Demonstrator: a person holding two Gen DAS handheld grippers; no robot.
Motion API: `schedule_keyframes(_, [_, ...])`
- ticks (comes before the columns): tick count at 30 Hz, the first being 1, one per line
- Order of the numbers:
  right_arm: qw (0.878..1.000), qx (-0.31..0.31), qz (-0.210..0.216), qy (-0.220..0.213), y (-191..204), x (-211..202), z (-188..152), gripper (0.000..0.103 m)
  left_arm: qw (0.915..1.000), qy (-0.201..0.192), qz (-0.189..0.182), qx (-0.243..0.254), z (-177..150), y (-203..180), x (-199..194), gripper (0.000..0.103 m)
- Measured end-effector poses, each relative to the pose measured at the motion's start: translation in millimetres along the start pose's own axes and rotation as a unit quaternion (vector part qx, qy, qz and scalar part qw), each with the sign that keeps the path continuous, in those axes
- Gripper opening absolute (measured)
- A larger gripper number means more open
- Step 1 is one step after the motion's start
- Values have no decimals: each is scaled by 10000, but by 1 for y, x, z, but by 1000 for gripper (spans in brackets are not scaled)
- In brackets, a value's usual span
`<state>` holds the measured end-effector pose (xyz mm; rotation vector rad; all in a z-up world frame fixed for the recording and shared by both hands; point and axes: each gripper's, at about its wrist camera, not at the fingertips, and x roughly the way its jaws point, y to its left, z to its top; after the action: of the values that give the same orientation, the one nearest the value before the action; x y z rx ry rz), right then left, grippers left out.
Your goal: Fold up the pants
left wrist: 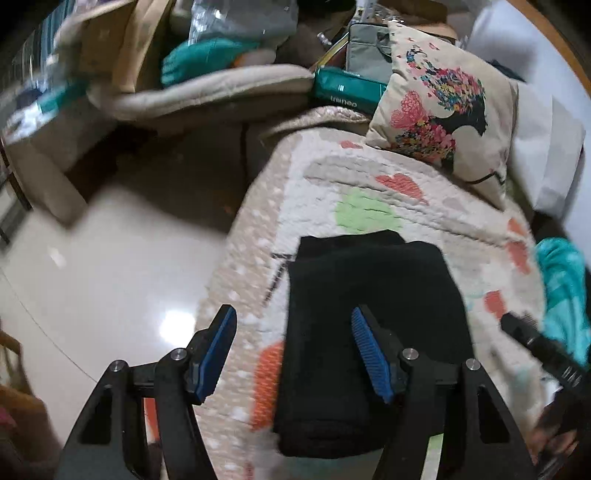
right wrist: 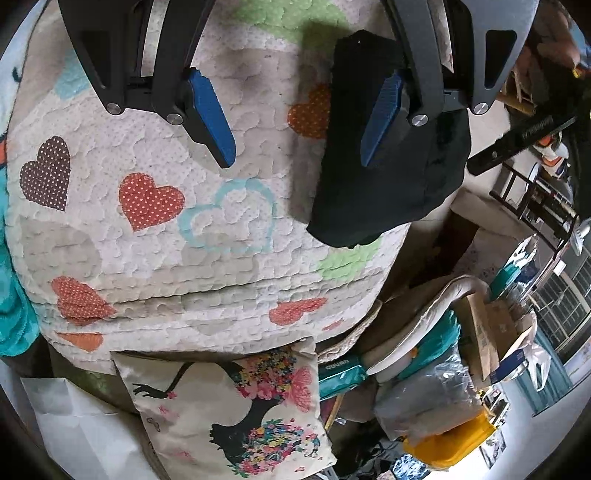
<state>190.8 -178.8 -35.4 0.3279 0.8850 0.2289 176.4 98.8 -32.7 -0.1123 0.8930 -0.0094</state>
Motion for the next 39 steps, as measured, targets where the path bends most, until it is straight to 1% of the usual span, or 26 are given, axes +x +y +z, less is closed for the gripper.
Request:
schedule_keyframes(3, [9998, -91, -169, -35, 4, -1, 2, 75, 9992, -146, 282, 239, -3, -2, -4, 64])
schedule_keyframes(8, [9975, -528, -449, -98, 23, -2, -1, 75, 9973, -278, 452, 514, -6, -8, -9, 64])
schedule_keyframes(14, [9951, -864, -475, -119, 37, 1, -5, 75, 9965, -318, 354, 689, -9, -18, -14, 64])
schedule_keyframes(18, [9939, -974, -511, -112, 42, 3, -7, 76, 9972, -237, 250, 663, -9, -19, -13, 64])
schedule_keyframes(23, [9941, -940, -534, -43, 39, 7, -8, 76, 9979, -119, 161, 614, -9, -19, -10, 64])
schedule_keyframes(39, [9945, -893, -551, 24, 37, 10, -8, 76, 9987, 43, 53, 512, -10, -17, -7, 64])
